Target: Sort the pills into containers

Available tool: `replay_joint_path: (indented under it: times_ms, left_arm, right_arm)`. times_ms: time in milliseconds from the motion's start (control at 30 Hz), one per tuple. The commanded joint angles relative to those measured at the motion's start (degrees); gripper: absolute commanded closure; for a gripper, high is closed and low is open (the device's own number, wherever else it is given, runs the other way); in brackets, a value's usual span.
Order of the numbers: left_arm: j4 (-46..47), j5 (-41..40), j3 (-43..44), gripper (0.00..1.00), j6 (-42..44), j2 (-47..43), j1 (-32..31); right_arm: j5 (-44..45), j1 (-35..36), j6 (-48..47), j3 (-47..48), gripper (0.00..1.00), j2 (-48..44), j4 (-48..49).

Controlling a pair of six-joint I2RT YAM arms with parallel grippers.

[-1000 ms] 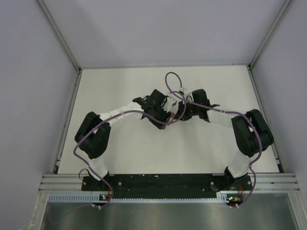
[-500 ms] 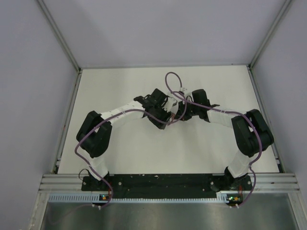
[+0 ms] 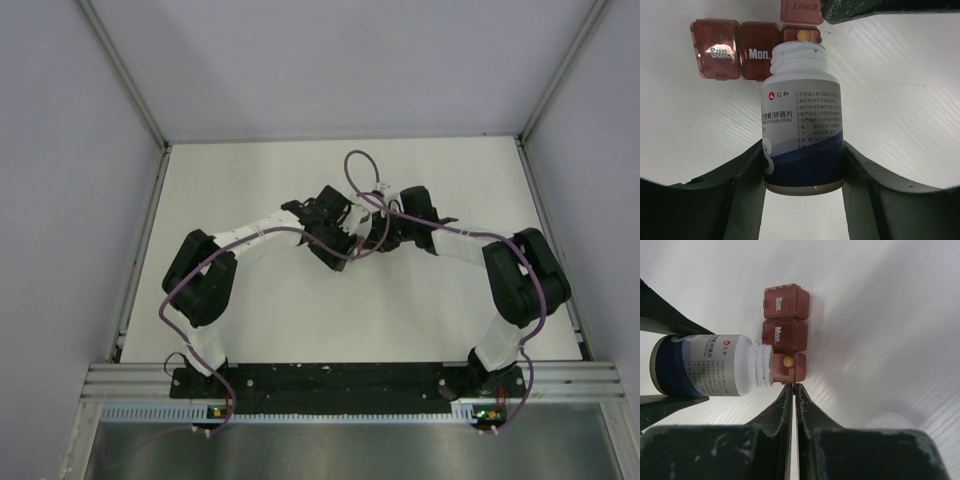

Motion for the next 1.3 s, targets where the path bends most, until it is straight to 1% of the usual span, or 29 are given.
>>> replay_joint_path:
  times_ms: [0, 433, 833, 1267]
  left_arm:
    - [0.11, 0.74, 2.44, 1.0, 0.58, -0.05, -0.18]
    - [-2.17, 0.3, 3.32, 1.0, 1.45, 0.04, -0.27]
    - [-5.86, 0.3, 6.22, 1.0, 2.6, 1.62, -0.18]
    - [-7.62, 0.21, 7.63, 1.0, 3.21, 2.77, -0.18]
  right_arm:
    - [-0.96, -0.46, -0.24, 0.09, 1.0, -1.31, 2.93]
    - [-0.96, -0.46, -0.5, 0.18, 1.0, -0.96, 2.84]
    - [-1.05, -0.46, -0.59, 0.18, 1.0, -0.88, 2.84]
    - [-1.14, -0.46, -0.5, 0.18, 1.0, -0.79, 2.84]
